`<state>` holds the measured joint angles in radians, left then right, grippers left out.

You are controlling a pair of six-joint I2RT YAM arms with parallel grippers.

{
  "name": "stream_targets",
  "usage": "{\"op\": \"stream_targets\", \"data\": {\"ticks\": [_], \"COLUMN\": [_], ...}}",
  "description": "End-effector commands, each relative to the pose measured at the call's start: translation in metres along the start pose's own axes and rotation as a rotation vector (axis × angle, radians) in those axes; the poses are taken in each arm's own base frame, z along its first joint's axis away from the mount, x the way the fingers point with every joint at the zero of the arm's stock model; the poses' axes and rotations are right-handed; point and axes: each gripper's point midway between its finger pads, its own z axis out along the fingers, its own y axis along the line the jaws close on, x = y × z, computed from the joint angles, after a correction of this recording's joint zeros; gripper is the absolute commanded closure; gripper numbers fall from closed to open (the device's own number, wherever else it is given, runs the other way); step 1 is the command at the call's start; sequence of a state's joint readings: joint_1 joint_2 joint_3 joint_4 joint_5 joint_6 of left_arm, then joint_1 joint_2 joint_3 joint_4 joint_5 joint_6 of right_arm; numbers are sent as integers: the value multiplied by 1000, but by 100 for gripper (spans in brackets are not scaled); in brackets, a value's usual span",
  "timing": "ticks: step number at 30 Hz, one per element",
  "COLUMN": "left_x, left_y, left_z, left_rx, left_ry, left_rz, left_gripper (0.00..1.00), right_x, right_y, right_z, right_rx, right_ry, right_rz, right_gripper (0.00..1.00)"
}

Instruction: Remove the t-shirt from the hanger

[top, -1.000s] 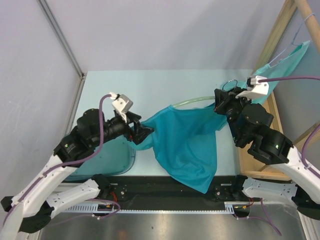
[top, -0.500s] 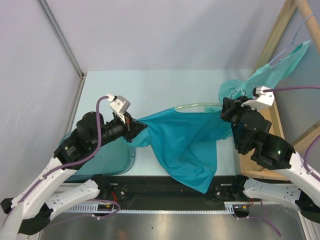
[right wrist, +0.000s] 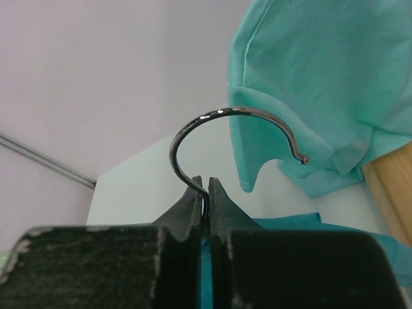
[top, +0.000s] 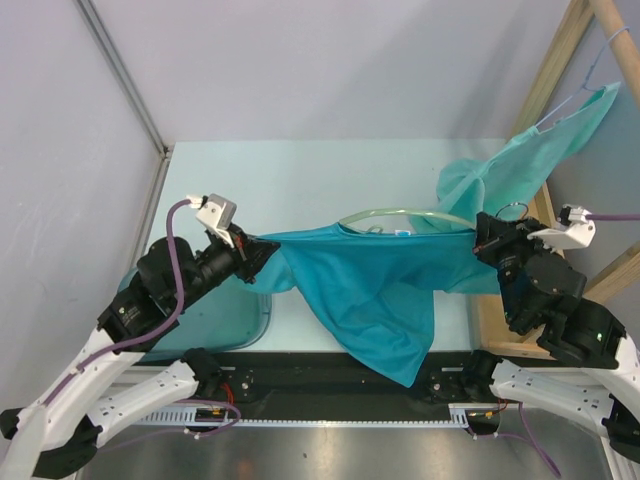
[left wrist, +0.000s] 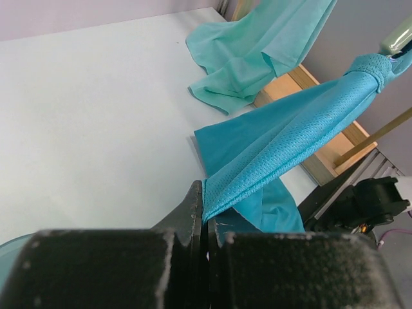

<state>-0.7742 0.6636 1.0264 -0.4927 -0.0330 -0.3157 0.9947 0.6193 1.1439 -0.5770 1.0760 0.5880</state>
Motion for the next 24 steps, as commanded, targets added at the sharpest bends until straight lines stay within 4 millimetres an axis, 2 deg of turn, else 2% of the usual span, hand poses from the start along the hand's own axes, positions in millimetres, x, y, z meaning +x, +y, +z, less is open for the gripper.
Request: {"op": "stream_targets", "data": {"ticks": [1,7,13,18,24], "left_x": [-14,-13,8,29,39], "left_y": [10,4,-10,-25,-46], "left_z": [0,1,18,34,61], "left_rx": [-59,-29,55,140,232], "left_ry": [-66,-63,48,125,210], "left_rz": [-24,-25,-24,-59,-130], "left_gripper": [100,100,100,100,100], "right_x": [-16,-15,-11,3,23], "right_y": [-27,-31,-17,12,65], "right_z": [-2,-5,-3,0,7], "right_rx": [111,113,67,-37,-194], "right_ry": [-80,-68,-44,16,82], "right_rz": [58,78,128,194,270], "right_gripper": [100,100,100,100,100]}}
